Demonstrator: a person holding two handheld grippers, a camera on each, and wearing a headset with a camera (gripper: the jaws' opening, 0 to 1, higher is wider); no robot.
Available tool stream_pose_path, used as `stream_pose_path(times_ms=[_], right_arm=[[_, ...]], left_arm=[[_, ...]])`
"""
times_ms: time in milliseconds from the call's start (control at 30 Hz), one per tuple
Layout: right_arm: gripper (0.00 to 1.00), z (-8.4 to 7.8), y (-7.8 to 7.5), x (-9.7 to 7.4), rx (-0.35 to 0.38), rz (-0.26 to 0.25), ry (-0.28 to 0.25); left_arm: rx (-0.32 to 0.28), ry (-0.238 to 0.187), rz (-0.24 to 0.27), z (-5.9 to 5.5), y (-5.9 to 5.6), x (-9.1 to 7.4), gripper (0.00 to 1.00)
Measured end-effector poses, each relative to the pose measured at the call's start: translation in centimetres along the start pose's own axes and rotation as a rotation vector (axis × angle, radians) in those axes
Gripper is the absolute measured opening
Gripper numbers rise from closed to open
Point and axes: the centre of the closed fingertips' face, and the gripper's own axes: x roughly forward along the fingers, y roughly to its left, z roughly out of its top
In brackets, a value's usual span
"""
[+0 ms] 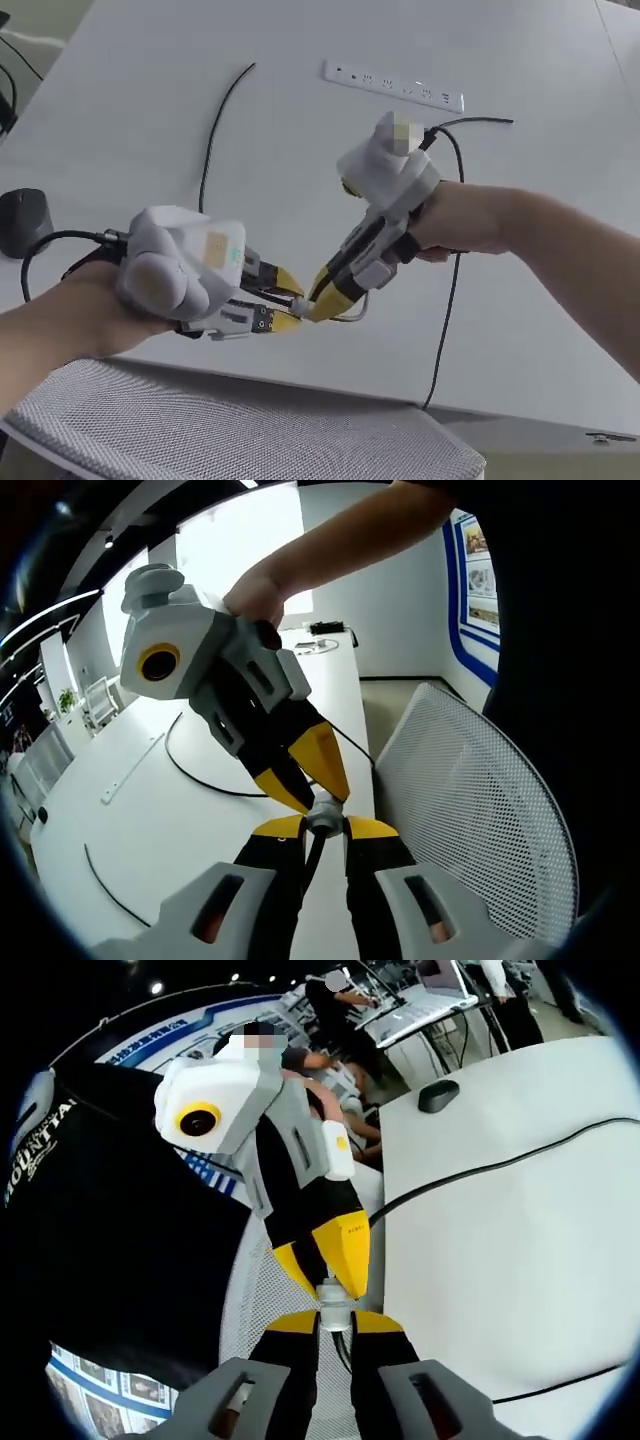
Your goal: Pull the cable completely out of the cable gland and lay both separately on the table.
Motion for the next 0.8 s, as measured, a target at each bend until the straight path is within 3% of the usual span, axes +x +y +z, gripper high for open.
stream_pose_path(times_ms=[267,300,333,500,567,600,700,767,800], right_arm=[[0.04,0.2,-0.5,-0.4,-0.052,-0.103,0.0],[0.04,0.3,-1.0,-0.5,-0.085,-0.152,0.01],[0.04,0.3,-1.5,-0.6,-0.1,-0.17,0.02],[0.05,0.9,-2.1,-0.9,-0.221,-0.32,0.021],[0.05,1.1,-2.3,-1.1,-0.266,-0.394,0.023],[0.06,1.3,-3.2,-1.3,-0.3,-0.447,0.016],[0.06,1.4,-3.3,-1.2,-0.372,-0.522,0.035],[0.06,1.3,-3.3,-1.0,-0.393,-0.553,0.045],[0.06,1.5,-3.5,-1.2,-0.416,-0.584,0.049]], left_arm=[[-0.112,-0.034,0.004,-0.2,0.7,-0.3,0.14],[-0.112,-0.033,0.008,-0.2,0.9,-0.3,0.14],[-0.13,-0.034,0.009,-0.2,1.1,-0.2,0.14],[-0.199,-0.046,0.022,-0.4,1.9,-0.4,0.14],[-0.209,-0.053,0.032,-0.5,2.2,-0.5,0.14],[-0.211,-0.049,0.042,-0.5,2.5,-0.6,0.14],[-0.245,-0.05,0.037,-0.6,2.7,-0.7,0.15],[-0.304,-0.05,0.02,-0.7,2.6,-0.7,0.15],[-0.295,-0.05,0.028,-0.7,2.8,-0.7,0.15]])
